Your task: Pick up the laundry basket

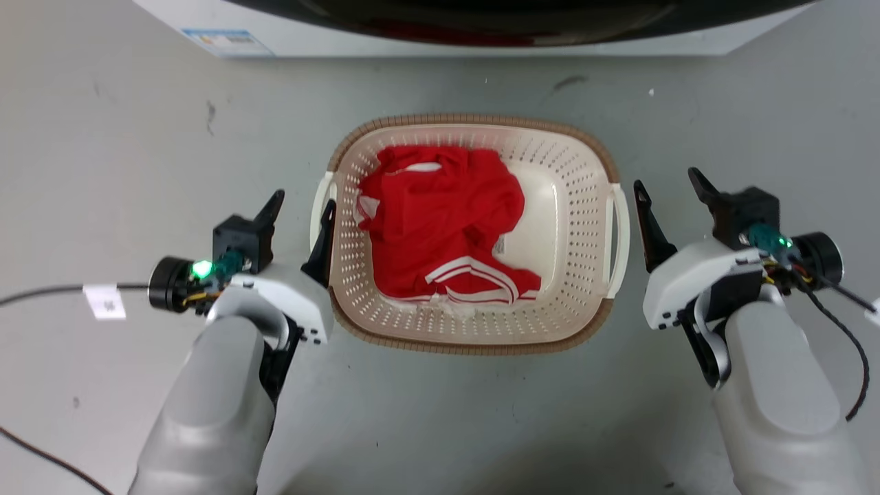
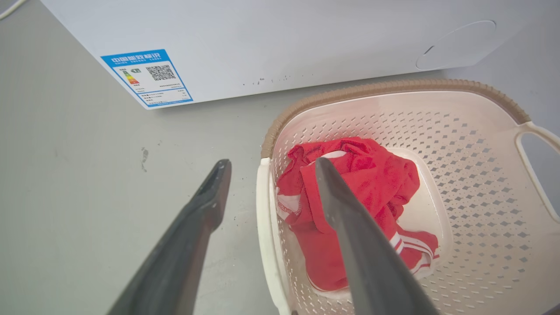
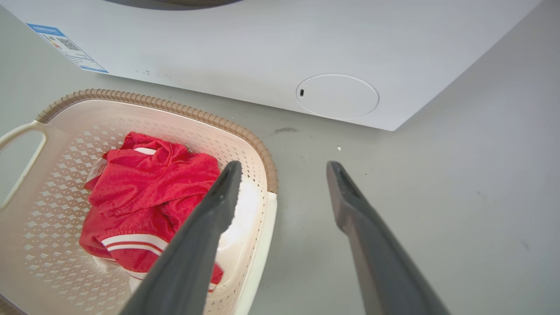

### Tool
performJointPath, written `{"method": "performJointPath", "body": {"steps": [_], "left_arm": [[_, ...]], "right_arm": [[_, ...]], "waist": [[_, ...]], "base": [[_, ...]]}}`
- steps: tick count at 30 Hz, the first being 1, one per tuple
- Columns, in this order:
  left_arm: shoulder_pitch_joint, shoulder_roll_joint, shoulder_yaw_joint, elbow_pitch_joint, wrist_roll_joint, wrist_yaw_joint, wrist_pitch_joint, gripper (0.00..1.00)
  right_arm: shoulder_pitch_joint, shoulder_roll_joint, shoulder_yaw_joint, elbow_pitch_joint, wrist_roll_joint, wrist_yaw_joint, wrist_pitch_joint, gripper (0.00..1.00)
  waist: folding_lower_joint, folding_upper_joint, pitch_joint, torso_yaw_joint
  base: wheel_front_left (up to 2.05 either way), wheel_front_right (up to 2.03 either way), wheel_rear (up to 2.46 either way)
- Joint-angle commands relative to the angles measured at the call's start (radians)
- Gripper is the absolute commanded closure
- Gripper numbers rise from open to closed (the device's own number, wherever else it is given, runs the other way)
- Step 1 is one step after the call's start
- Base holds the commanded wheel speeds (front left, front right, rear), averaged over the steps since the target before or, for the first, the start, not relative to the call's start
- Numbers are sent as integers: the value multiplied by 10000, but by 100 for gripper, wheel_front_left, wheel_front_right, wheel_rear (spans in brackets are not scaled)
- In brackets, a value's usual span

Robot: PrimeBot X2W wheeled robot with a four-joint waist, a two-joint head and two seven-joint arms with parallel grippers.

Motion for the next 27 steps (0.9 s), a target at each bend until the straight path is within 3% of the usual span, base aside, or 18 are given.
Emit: {"method": "performJointPath", "body": {"steps": [1, 6, 12, 27], "left_arm": [[-180, 34, -51, 95, -47, -9, -23, 0], [-1366, 323, -903, 1633, -653, -10, -15, 0], [-2477, 450, -2138, 2845, -1860, -12, 590, 0], [-3776, 1382, -5648, 2622, -5335, -13, 3338, 0]], "right_arm": [[-189, -5, 35, 67, 5, -7, 66, 0], [-1156, 0, 414, 1189, 812, -7, 737, 0], [-2231, -3, 557, 2438, 876, -7, 1608, 0], [-3843, -5, 890, 4859, 1195, -7, 2702, 0]], "waist": [[-2, 0, 378, 48], [-2, 0, 1015, -23], [-2, 0, 1541, 65], [-2, 0, 2052, 182]], "base": [[0, 0, 0], [0, 0, 0], [0, 0, 0], [0, 0, 0]]}}
